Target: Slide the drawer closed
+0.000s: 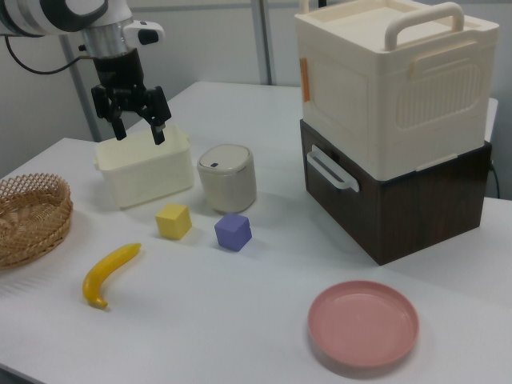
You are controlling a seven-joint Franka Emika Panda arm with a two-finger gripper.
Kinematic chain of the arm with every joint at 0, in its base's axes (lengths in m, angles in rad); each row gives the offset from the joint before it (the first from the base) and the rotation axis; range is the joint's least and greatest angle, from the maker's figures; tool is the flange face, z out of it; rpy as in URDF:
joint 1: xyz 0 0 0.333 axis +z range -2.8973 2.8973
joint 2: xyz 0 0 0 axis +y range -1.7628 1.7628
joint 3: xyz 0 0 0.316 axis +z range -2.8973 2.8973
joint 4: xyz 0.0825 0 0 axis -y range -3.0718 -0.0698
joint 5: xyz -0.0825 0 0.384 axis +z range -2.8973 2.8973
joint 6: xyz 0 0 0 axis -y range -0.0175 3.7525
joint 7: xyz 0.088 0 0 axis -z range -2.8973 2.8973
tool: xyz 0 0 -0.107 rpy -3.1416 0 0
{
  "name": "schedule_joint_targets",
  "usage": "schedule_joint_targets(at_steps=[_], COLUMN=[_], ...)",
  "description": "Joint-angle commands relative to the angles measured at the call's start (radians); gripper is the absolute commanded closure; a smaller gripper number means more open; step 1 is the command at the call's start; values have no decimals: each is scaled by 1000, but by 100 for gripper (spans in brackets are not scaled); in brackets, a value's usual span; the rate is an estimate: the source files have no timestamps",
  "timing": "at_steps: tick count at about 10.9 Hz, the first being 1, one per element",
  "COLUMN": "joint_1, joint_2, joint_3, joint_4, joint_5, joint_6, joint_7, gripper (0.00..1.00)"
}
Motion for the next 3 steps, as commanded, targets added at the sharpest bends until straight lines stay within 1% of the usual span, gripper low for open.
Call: schedule_joint_targets(at_steps=[1, 3], joint_1=[10, 8], joint_2=[-33, -33], joint_3=[-13, -13], joint_4=[-35, -32], joint_5=[-4, -4], joint_6=[-18, -18], joint_7=[-23, -25], gripper=[0, 0])
